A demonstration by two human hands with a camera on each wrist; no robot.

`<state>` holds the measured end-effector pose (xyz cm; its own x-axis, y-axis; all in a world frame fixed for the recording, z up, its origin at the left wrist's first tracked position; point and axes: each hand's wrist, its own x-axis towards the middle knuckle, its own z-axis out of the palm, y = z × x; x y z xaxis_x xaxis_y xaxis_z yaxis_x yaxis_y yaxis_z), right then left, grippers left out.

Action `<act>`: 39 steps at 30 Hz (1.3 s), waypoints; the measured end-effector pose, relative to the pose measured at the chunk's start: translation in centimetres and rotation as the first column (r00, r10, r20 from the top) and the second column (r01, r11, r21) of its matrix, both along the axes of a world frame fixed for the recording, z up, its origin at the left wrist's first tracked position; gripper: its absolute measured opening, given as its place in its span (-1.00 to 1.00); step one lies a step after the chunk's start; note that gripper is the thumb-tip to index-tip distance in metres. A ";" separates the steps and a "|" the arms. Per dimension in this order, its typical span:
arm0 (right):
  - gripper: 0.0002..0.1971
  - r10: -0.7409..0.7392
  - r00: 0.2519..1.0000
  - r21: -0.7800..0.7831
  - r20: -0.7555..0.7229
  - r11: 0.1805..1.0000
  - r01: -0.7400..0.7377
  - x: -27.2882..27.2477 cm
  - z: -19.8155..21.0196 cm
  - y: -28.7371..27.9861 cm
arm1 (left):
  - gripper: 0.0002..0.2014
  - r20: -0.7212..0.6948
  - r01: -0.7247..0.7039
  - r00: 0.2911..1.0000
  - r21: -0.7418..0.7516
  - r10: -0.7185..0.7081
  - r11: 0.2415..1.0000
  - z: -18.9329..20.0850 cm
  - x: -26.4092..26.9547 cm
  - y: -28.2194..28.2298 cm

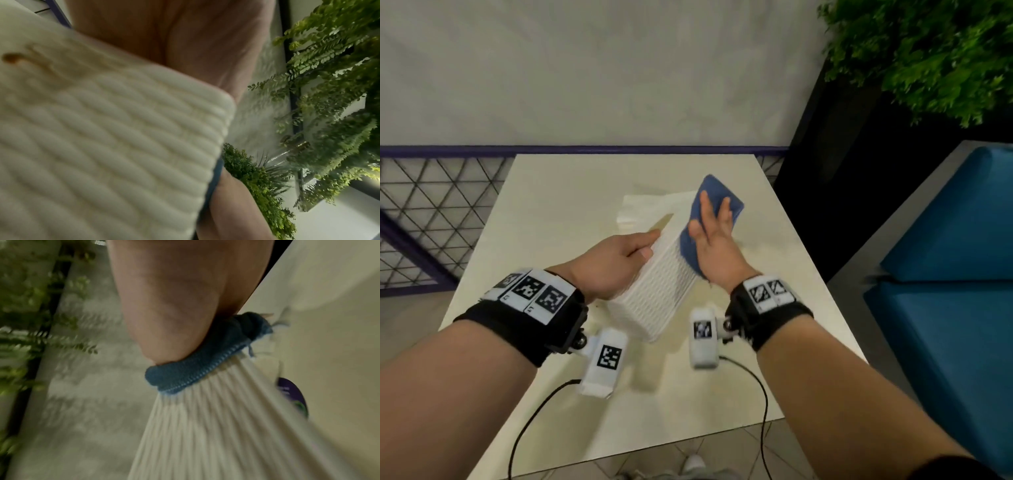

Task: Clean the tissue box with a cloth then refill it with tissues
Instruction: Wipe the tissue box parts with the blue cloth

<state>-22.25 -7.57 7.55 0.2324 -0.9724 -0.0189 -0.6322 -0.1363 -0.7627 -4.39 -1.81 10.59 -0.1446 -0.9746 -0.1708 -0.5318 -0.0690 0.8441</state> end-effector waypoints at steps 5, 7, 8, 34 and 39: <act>-0.41 0.064 0.997 -0.033 -0.051 0.997 -0.066 1.9 0.7 2.0 | -0.58 -0.020 -0.094 0.995 -0.017 0.094 0.995 0.1 -0.3 -0.4; -0.39 0.188 0.981 -0.076 -0.044 0.979 -0.191 3.3 -0.2 6.5 | -0.61 -0.009 -0.115 0.993 -0.045 0.115 0.992 0.6 -0.1 -0.7; -0.39 0.246 0.969 -0.089 -0.036 0.965 -0.248 3.6 -0.6 8.5 | -0.64 -0.008 -0.108 0.994 -0.050 0.108 0.993 0.9 -0.1 -0.7; -0.44 -0.147 0.946 -0.100 0.288 0.978 0.183 1.5 1.7 -0.3 | -0.53 0.030 0.022 0.999 -0.088 -0.020 0.996 0.4 1.1 2.3; -0.67 -0.332 0.804 0.198 0.494 0.943 0.268 -0.6 2.7 -0.5 | -0.52 0.152 0.157 0.977 -0.047 -0.148 0.987 -1.1 2.4 3.0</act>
<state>-22.89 -8.09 10.21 -0.0638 -0.9936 -0.0936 -0.1397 0.1018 -0.9849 -2.02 1.22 9.54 -0.2697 -0.9519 -0.1451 -0.6509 0.0692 0.7560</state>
